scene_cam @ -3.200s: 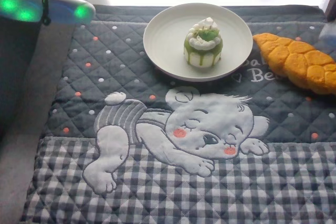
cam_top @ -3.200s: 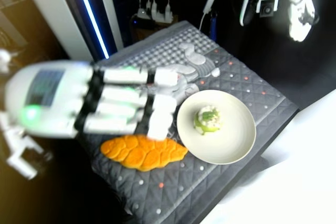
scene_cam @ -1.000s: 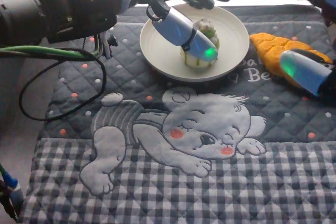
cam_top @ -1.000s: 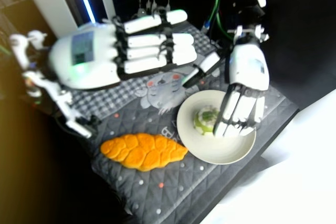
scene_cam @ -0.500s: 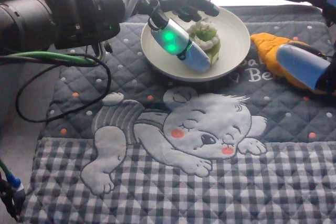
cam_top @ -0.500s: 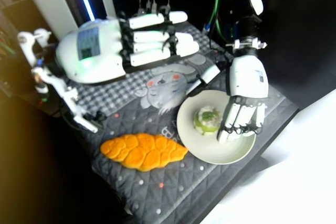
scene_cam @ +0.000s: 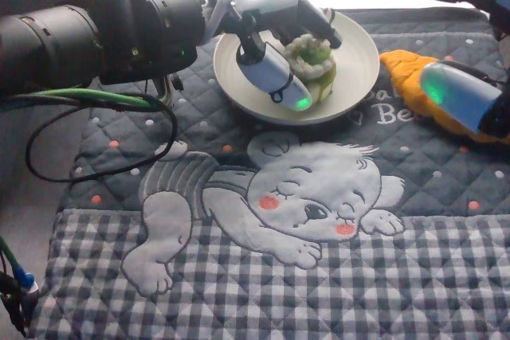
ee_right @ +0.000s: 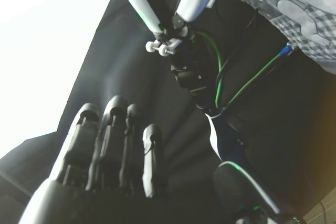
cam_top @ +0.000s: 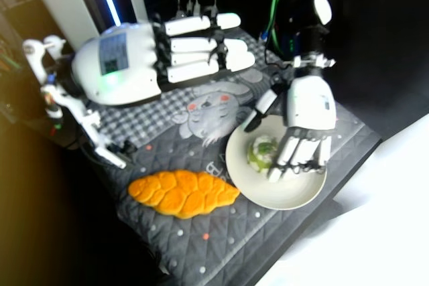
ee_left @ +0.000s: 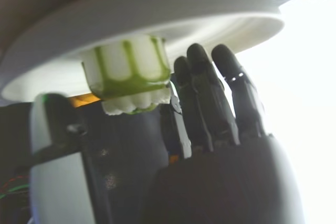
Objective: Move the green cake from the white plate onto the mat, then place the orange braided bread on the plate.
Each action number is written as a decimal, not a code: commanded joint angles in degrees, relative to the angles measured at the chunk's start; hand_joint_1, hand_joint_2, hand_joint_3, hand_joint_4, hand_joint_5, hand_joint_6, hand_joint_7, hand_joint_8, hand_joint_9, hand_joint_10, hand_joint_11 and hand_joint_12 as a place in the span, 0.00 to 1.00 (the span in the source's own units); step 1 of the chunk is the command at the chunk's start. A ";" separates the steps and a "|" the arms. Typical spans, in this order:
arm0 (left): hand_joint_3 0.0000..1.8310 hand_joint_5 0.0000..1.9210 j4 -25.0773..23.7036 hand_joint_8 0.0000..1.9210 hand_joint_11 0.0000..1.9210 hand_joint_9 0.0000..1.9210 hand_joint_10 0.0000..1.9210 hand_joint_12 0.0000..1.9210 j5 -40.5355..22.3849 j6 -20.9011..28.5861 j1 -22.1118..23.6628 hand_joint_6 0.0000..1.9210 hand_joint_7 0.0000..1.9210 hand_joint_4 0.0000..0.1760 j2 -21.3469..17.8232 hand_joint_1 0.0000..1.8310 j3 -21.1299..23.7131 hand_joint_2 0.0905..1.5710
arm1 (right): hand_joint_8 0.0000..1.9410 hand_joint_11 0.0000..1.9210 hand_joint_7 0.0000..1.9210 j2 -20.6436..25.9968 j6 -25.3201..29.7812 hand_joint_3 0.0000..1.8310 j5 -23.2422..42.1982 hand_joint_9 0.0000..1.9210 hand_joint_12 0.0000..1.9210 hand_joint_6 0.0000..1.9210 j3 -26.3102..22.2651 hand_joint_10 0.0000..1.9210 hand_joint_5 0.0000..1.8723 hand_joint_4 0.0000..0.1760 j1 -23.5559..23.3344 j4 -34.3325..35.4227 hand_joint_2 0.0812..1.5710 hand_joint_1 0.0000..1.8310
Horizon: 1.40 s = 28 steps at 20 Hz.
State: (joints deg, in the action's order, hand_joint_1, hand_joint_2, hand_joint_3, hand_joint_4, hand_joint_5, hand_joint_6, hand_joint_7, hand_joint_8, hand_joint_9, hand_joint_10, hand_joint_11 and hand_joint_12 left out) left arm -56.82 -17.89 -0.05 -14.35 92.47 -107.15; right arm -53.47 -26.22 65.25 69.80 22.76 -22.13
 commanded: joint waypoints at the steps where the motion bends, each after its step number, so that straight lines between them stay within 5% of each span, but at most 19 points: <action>1: 0.00 0.42 1.42 0.01 0.15 0.42 0.01 0.56 -3.09 0.22 0.31 0.01 0.48 0.83 -0.26 0.56 -0.41 0.59 | 0.00 0.00 0.17 0.50 0.08 0.59 6.39 0.15 0.15 0.00 -0.02 0.00 0.08 0.85 -0.50 2.92 0.46 0.08; 2: 0.00 0.48 1.79 0.33 0.19 0.47 0.01 0.62 -3.35 0.22 0.27 0.41 0.56 0.22 -0.30 0.65 -0.42 0.66 | 0.00 0.00 0.18 0.50 0.08 0.62 6.39 0.16 0.14 0.00 0.00 0.00 0.08 0.91 -0.50 2.92 0.42 0.10; 3: 0.00 0.47 2.16 0.46 0.19 0.49 0.01 0.66 -3.48 0.23 0.22 0.53 0.54 0.14 -0.40 0.66 -0.42 0.69 | 0.00 0.00 0.18 0.53 0.08 0.64 6.38 0.15 0.11 0.00 0.03 0.00 0.07 0.94 -0.50 2.92 0.40 0.11; 5: 0.00 0.43 4.40 0.57 0.14 0.49 0.01 0.74 -4.50 0.23 0.17 0.65 0.46 0.26 -0.91 0.64 -0.64 0.73 | 0.00 0.00 0.15 0.53 0.09 0.66 6.38 0.13 0.04 0.00 0.02 0.00 0.04 1.00 -0.50 2.92 0.39 0.07; 10: 0.00 0.46 11.83 0.51 0.16 0.49 0.00 0.59 -9.80 0.26 0.49 0.60 0.50 0.21 -3.34 0.65 -0.52 0.71 | 0.00 0.02 0.18 0.73 0.09 0.59 6.38 0.15 0.03 0.00 0.01 0.00 0.07 0.94 -0.50 3.00 0.49 0.04; 11: 0.00 0.47 12.91 0.50 0.19 0.53 0.02 0.59 -10.98 0.27 0.84 0.56 0.52 0.19 -4.65 0.66 0.38 0.70 | 0.00 0.00 0.19 0.88 0.09 0.56 6.38 0.16 0.08 0.00 0.01 0.00 0.09 0.99 -0.50 3.14 0.49 0.03; 13: 0.00 0.46 14.41 0.59 0.20 0.55 0.03 0.76 -14.06 0.28 1.38 0.55 0.49 0.13 -7.33 0.65 2.53 0.72 | 0.00 0.00 0.17 1.36 0.09 0.56 6.38 0.14 0.01 0.00 0.01 0.00 0.07 1.00 -0.50 3.58 0.49 0.00; 14: 0.00 0.47 15.72 0.60 0.27 0.57 0.05 0.74 -16.56 0.43 1.41 0.54 0.48 0.15 -9.01 0.65 3.91 0.72 | 0.00 0.00 0.16 1.77 0.09 0.56 6.38 0.12 0.00 0.00 0.03 0.00 0.06 1.00 -0.50 3.72 0.48 0.00; 17: 0.00 0.51 14.73 0.55 0.35 0.61 0.08 0.66 -21.49 2.17 1.19 0.46 0.52 0.00 -14.07 0.67 8.73 0.69 | 0.00 0.00 0.15 3.10 0.08 0.58 6.38 0.14 0.00 0.00 -0.07 0.00 0.03 1.00 -0.50 4.67 0.47 0.00; 18: 0.00 0.54 13.84 0.52 0.35 0.59 0.07 0.61 -22.92 2.18 0.94 0.46 0.51 0.17 -15.42 0.67 10.36 0.68 | 0.00 0.00 0.16 3.65 0.08 0.55 6.39 0.15 0.00 0.00 -0.14 0.00 0.03 1.00 -0.50 5.27 0.51 0.00; 19: 0.00 0.55 12.54 0.47 0.37 0.62 0.07 0.60 -24.39 2.18 0.63 0.44 0.55 0.19 -16.80 0.67 12.33 0.67 | 0.00 0.02 0.17 4.24 0.08 0.51 6.39 0.16 0.01 0.00 -0.11 0.00 0.02 1.00 -0.50 5.96 0.55 0.00; 20: 0.01 0.55 11.67 0.35 0.37 0.55 0.45 0.58 -25.09 2.18 0.55 0.41 0.60 0.00 -17.36 0.74 13.30 0.65 | 0.00 0.01 0.16 4.47 0.07 0.47 6.39 0.16 0.01 0.00 -0.06 0.00 0.03 1.00 -0.50 6.27 0.59 0.00; 22: 0.00 0.54 9.75 0.41 0.43 0.58 0.27 0.62 -26.80 2.18 0.37 0.43 0.59 0.00 -18.79 0.68 16.01 0.66 | 0.00 0.02 0.16 4.58 0.07 0.50 6.38 0.15 0.03 0.00 0.22 0.00 0.03 1.00 -0.50 6.99 0.54 0.00; 23: 0.00 0.56 9.33 0.43 0.43 0.60 0.26 0.64 -27.95 2.38 -0.05 0.39 0.59 0.00 -19.40 0.68 17.30 0.66 | 0.00 0.01 0.16 4.32 0.07 0.49 6.37 0.14 0.04 0.00 0.46 0.00 0.04 0.86 -0.50 7.24 0.54 0.00; 24: 0.00 0.56 8.35 0.44 0.35 0.58 0.26 0.70 -28.66 3.25 -0.08 0.39 0.59 0.00 -19.49 0.68 17.88 0.66 | 0.00 0.00 0.15 4.26 0.07 0.48 6.36 0.13 0.01 0.00 0.55 0.00 0.04 0.86 -0.50 7.37 0.55 0.00; 25: 0.00 0.55 7.50 0.43 0.31 0.56 0.26 0.73 -29.19 4.01 -0.10 0.42 0.58 0.16 -19.43 0.67 18.14 0.66 | 0.00 0.00 0.16 4.25 0.07 0.46 6.35 0.14 0.00 0.00 0.60 0.00 0.05 0.85 -0.50 7.50 0.56 0.00; 26: 0.00 0.53 6.42 0.44 0.32 0.56 0.28 0.75 -29.56 4.43 -0.41 0.46 0.57 0.17 -19.41 0.67 18.79 0.67 | 0.00 0.02 0.18 4.18 0.07 0.41 6.35 0.16 0.01 0.00 0.66 0.00 0.04 0.89 -0.50 7.54 0.59 0.00; 27: 0.00 0.52 5.77 0.48 0.37 0.57 0.37 0.77 -29.56 4.50 -0.71 0.46 0.57 0.00 -19.43 0.67 19.26 0.67 | 0.00 0.02 0.19 4.14 0.07 0.38 6.35 0.16 0.01 0.00 0.68 0.00 0.04 0.91 -0.50 7.58 0.62 0.00; 28: 0.00 0.50 4.39 0.48 0.37 0.56 0.39 0.76 -29.33 5.11 -1.30 0.50 0.56 0.00 -19.32 0.67 19.81 0.68 | 0.00 0.01 0.18 4.10 0.07 0.37 6.34 0.16 0.01 0.00 0.73 0.00 0.03 0.98 -0.50 7.62 0.62 0.00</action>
State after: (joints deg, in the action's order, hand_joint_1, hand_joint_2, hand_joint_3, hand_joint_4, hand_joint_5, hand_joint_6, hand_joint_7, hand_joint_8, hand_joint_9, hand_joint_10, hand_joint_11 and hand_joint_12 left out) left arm -55.88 -42.94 4.60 -16.05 73.58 -87.26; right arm -49.98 -26.22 65.25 70.13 22.76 -17.63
